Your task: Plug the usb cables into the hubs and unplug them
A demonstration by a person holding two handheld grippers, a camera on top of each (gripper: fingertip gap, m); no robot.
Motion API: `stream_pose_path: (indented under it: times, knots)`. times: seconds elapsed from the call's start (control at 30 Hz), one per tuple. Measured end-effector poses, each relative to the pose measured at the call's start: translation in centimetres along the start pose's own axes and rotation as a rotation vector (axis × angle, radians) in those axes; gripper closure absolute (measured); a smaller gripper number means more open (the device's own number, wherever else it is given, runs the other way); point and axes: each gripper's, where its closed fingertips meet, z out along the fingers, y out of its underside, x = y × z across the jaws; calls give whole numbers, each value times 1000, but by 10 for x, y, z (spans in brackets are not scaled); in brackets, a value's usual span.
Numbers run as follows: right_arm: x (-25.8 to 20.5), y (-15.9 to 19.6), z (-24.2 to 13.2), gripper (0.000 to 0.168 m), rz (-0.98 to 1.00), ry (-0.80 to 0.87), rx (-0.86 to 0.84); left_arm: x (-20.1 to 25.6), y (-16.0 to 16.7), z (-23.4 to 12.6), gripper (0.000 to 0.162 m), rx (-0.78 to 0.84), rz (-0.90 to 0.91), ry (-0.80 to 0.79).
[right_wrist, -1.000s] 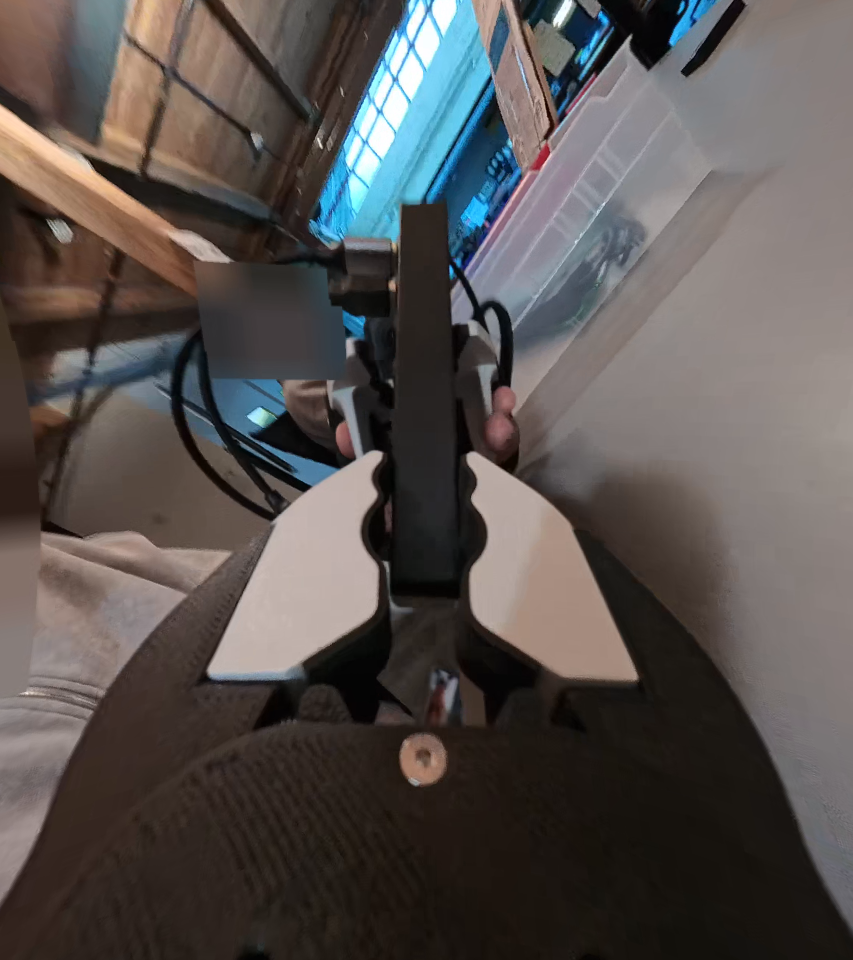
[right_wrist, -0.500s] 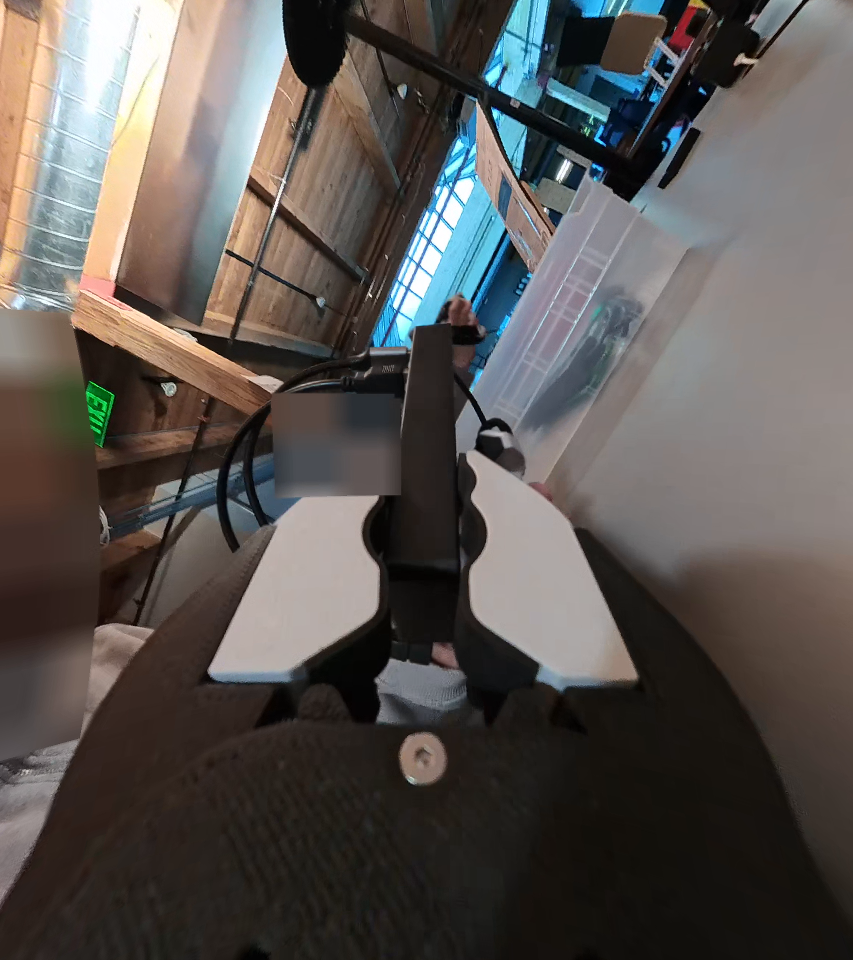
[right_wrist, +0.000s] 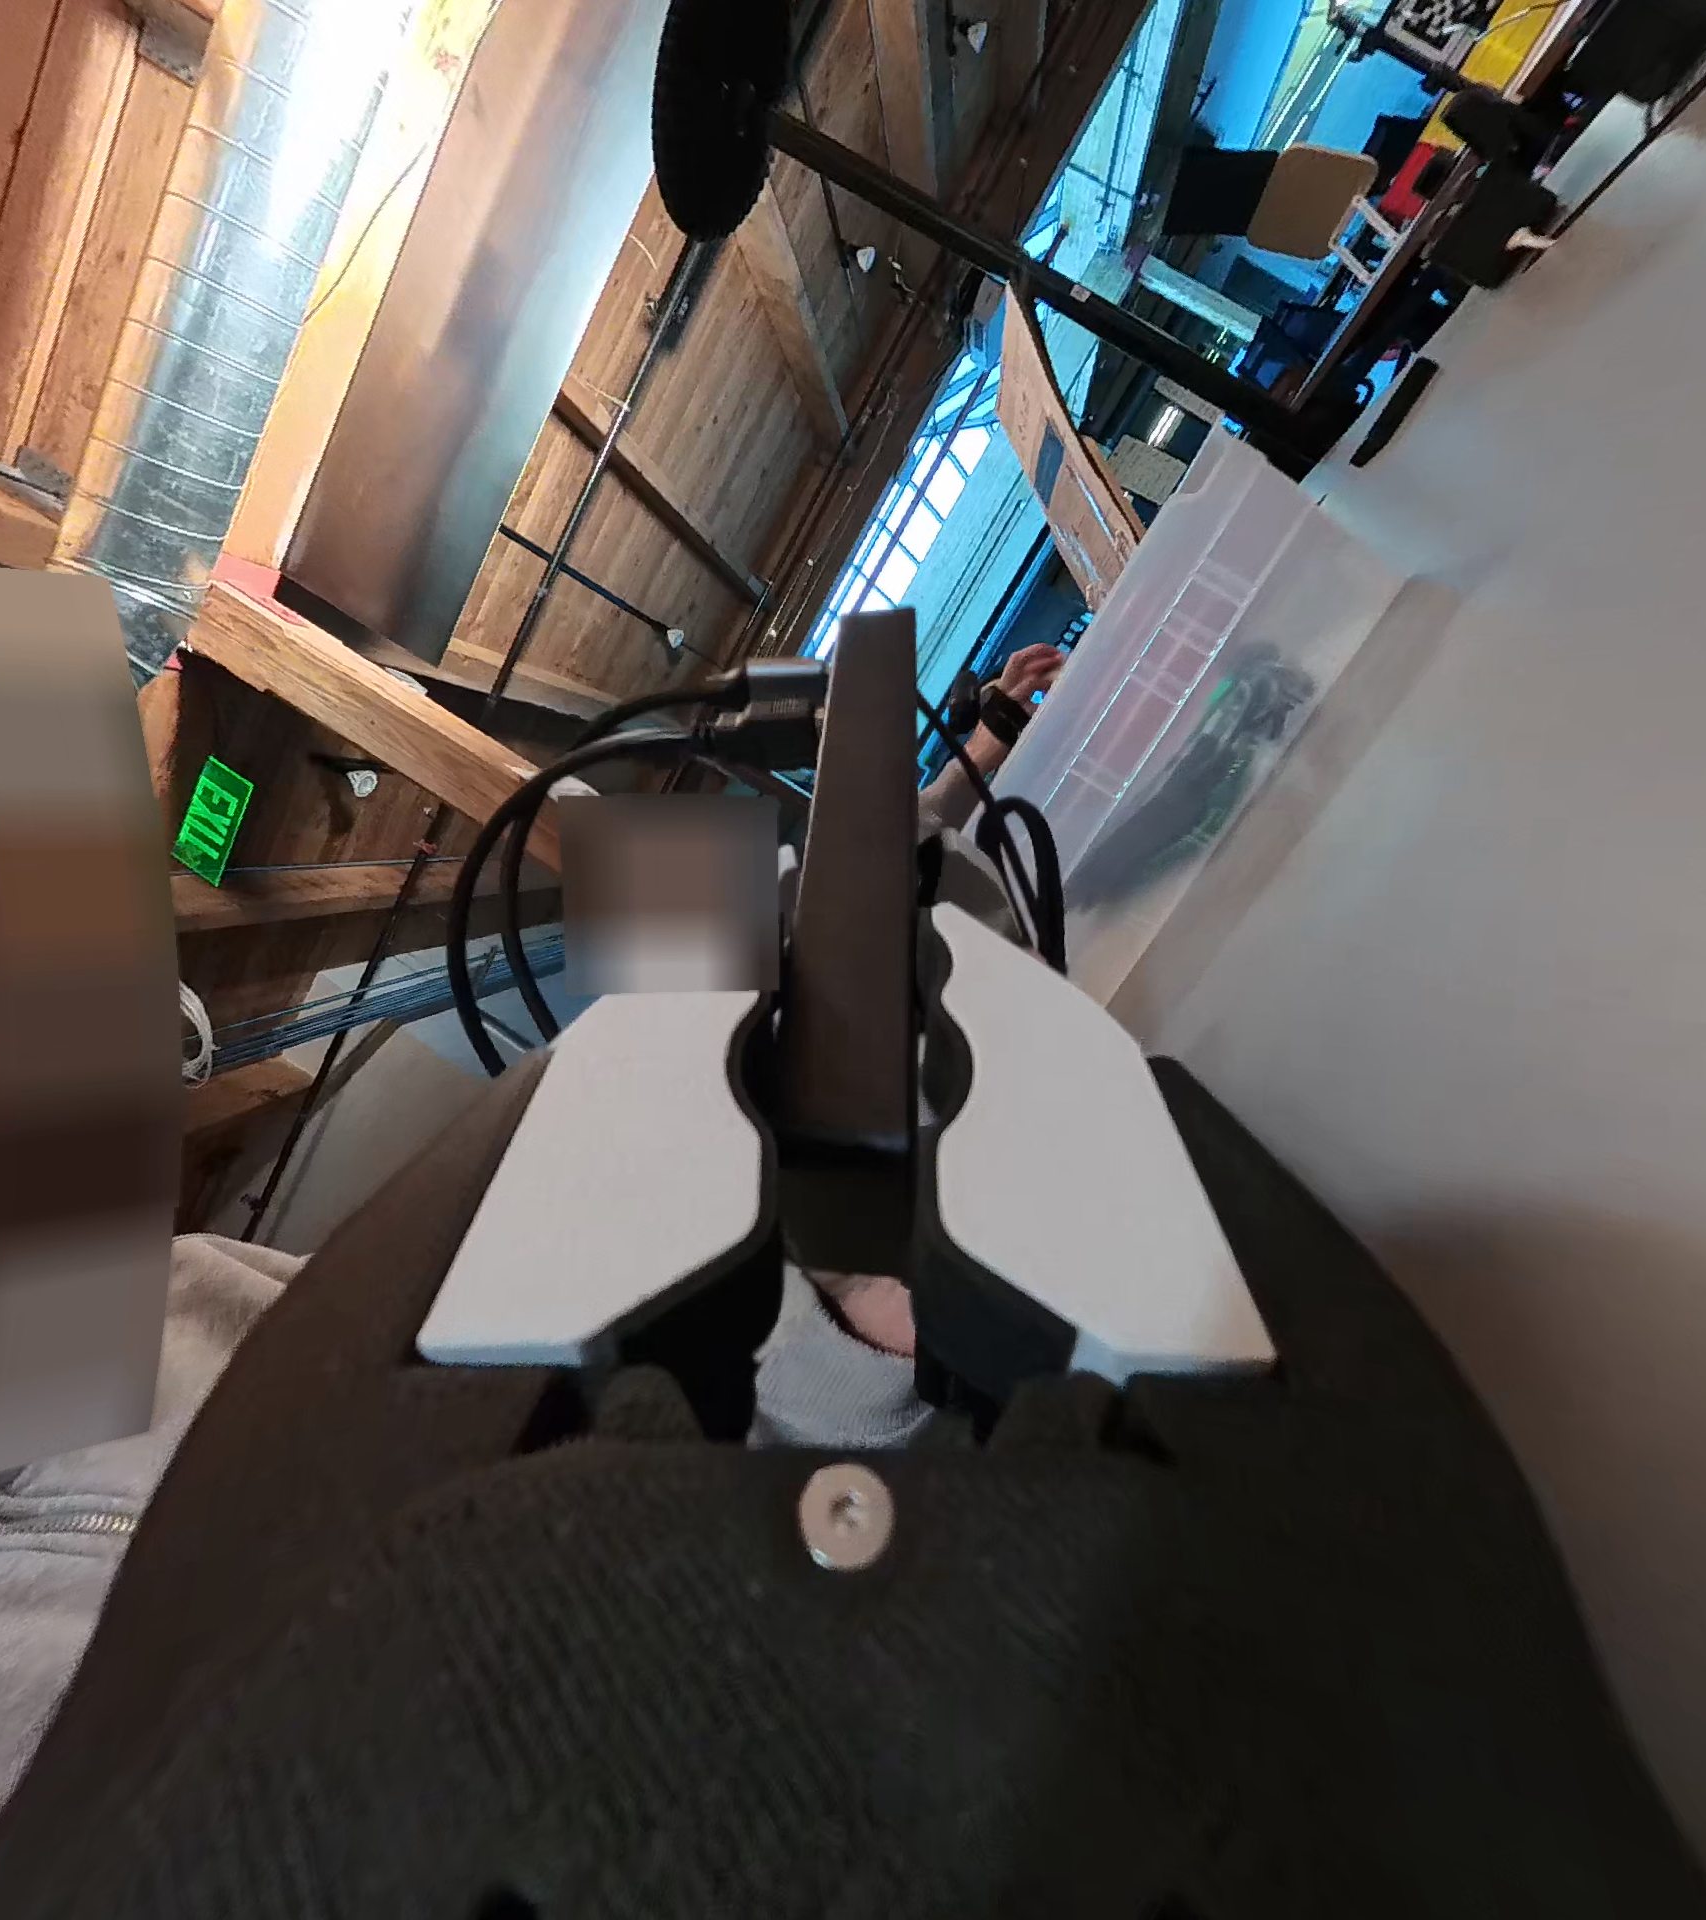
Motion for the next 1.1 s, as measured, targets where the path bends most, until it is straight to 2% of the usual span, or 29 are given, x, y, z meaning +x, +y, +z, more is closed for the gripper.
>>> stream_pose_path:
  times: [0.27,0.5,0.87,1.1]
  knots:
    - [3,29,10,144,5,27,-165,-4,-9,-5,135,25,-86,18]
    - [11,42,8,143,-15,82,-295,-4,-3,-3,137,-24,-97,17]
    - [9,45,7,144,-8,81,-322,-3,0,-1,137,-50,-119,25]
    - [11,41,5,144,39,87,-280,-7,7,1,135,-73,-129,1]
